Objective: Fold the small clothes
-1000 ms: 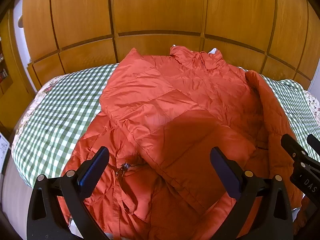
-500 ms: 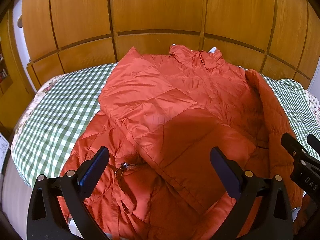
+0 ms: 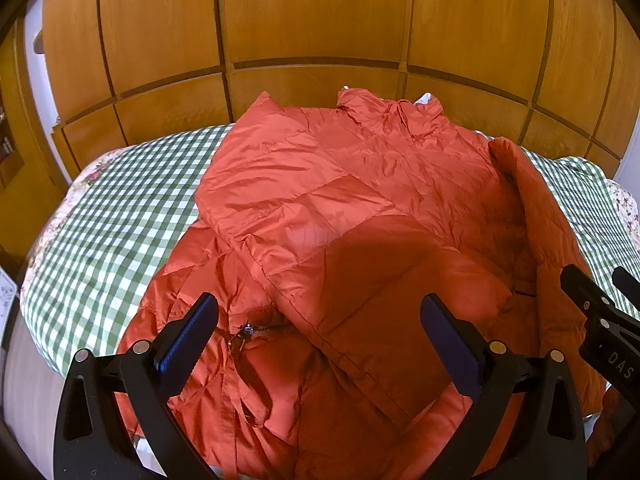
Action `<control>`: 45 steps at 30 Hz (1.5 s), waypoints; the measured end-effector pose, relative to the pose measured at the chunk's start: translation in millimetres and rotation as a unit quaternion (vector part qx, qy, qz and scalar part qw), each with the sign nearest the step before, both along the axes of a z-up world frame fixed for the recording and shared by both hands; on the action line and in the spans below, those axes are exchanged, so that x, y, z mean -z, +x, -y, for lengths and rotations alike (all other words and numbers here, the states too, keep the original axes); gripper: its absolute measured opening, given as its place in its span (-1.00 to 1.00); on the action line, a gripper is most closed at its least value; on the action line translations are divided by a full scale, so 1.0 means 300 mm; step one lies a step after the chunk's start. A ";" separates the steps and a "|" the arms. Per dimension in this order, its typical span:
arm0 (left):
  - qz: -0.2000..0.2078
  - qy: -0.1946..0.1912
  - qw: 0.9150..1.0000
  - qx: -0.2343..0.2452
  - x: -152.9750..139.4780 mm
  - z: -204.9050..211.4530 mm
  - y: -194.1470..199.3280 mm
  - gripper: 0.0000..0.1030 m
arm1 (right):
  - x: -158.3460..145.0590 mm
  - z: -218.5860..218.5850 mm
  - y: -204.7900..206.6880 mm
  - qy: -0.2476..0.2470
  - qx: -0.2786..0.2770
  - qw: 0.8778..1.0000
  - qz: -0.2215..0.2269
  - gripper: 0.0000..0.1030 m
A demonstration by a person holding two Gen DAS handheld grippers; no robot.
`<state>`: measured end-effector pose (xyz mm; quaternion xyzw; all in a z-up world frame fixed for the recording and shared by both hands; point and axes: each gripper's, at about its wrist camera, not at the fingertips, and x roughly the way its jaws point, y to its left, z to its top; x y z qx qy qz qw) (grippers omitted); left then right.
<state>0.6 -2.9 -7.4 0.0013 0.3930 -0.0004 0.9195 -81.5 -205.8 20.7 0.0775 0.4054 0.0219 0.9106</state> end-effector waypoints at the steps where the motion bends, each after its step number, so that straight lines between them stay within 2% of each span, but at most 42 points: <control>1: 0.000 0.000 1.000 0.001 0.002 0.002 0.000 0.94 | 0.000 0.001 -0.001 0.000 0.000 1.000 0.000 0.97; 15: -0.008 0.000 1.000 0.001 0.013 0.000 0.003 0.94 | 0.014 -0.014 0.006 -0.009 -0.013 1.000 -0.003 0.97; 17: -0.010 0.000 1.000 -0.001 0.015 -0.003 0.005 0.94 | 0.021 -0.022 0.010 -0.016 -0.028 0.999 -0.004 0.97; 21: -0.015 0.001 1.000 -0.001 0.018 -0.008 0.013 0.94 | 0.067 -0.058 0.015 -0.032 -0.096 0.994 -0.028 0.97; 25: -0.020 0.003 1.000 0.001 0.031 -0.021 0.027 0.94 | 0.096 -0.039 -0.010 -0.067 -0.094 0.993 -0.032 0.97; 28: -0.015 0.019 1.000 -0.002 0.052 -0.035 0.040 0.94 | 0.106 -0.012 -0.029 -0.087 -0.094 0.991 -0.036 0.97; 31: -0.009 0.017 1.000 0.001 0.083 -0.052 0.057 0.94 | 0.131 0.022 -0.051 -0.067 -0.109 0.991 -0.047 0.97; 35: -0.031 0.016 0.999 0.004 0.145 -0.058 0.086 0.94 | 0.190 0.017 -0.057 -0.080 -0.120 0.987 -0.071 0.96; 36: -0.035 0.017 0.999 0.005 0.158 -0.057 0.087 0.94 | 0.194 0.016 -0.057 -0.082 -0.121 0.987 -0.069 0.92; 38: -0.042 0.015 0.999 0.006 0.183 -0.059 0.086 0.94 | 0.195 0.030 -0.053 -0.075 -0.124 0.987 -0.067 0.42; 39: -0.046 0.008 0.999 0.007 0.194 -0.065 0.086 0.94 | 0.192 0.046 -0.049 -0.072 -0.119 0.988 -0.067 0.30; 41: -0.055 -0.011 0.998 0.007 0.214 -0.080 0.090 0.94 | 0.183 0.096 -0.029 -0.060 -0.105 0.991 -0.066 -0.27; 43: -0.064 -0.047 0.997 -0.002 0.232 -0.111 0.091 0.94 | 0.171 0.170 -0.006 -0.049 -0.074 0.994 -0.064 -0.49; 45: -0.062 -0.073 0.995 -0.011 0.243 -0.138 0.087 0.94 | 0.169 0.285 0.032 -0.038 -0.025 0.997 -0.061 -0.54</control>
